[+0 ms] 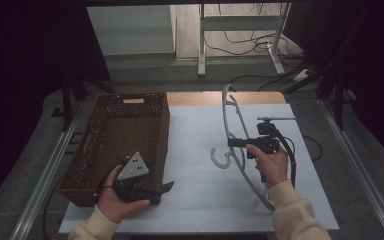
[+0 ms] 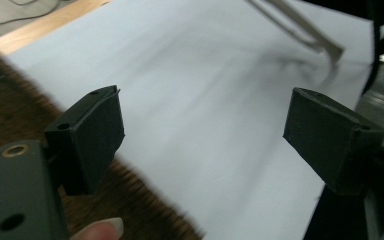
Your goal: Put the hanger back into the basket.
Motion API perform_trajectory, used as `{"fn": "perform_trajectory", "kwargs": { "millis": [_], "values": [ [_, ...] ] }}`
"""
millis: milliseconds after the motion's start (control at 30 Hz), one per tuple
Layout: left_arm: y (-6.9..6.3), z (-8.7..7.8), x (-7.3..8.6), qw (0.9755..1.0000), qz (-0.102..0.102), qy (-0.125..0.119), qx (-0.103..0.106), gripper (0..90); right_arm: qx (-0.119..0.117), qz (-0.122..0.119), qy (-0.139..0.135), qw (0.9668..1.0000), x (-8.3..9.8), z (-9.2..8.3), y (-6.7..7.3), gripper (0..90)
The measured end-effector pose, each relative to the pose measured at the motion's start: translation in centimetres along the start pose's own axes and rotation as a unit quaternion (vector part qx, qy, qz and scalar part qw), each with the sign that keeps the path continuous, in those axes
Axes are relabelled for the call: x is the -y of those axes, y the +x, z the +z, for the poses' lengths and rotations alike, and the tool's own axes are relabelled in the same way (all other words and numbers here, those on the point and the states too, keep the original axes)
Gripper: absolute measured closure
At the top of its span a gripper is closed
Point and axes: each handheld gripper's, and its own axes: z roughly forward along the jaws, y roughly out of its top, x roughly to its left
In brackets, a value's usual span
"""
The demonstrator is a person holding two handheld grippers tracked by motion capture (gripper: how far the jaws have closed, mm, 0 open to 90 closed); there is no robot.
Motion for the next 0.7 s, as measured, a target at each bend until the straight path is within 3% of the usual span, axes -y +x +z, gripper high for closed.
{"fn": "perform_trajectory", "kwargs": {
  "millis": [100, 133, 300, 367, 500, 567, 700],
  "values": [
    [-0.3, 0.6, -0.4, 0.9999, -0.005, -0.001, 0.01, 16.6, -0.011, 0.012, -0.011, 0.9998, 0.0, 0.1, 0.0, 81.9],
    [-0.6, 1.5, -0.9, 0.9997, -0.01, -0.002, 0.02, 16.5, -0.026, 0.025, -0.022, 0.9991, 0.0, 0.1, -0.2, 81.9],
    [-1.1, 3.2, -1.7, 0.9994, -0.021, 0.009, 0.027, 16.5, -0.037, 0.042, -0.039, 0.9977, 0.0, 0.1, -0.3, 81.9],
    [-1.7, 4.7, -2.3, 0.9985, -0.032, 0.015, 0.04, 16.5, -0.046, 0.049, -0.046, 0.9967, 0.0, 0.0, -0.4, 81.9],
    [-2.1, 6.0, -2.8, 0.9975, -0.04, 0.012, 0.057, 16.8, -0.057, 0.059, -0.052, 0.9953, 0.1, 0.0, -0.6, 81.9],
    [-2.2, 7.2, -3.1, 0.9944, -0.062, 0.002, 0.086, 17.4, -0.07, 0.067, -0.054, 0.9938, 0.2, 0.0, -0.8, 81.9],
    [-2.4, 8.8, -3.4, 0.9906, -0.081, -0.001, 0.11, 18.1, -0.079, 0.077, -0.061, 0.992, 0.2, -0.2, -1.0, 81.9]
  ]
}}
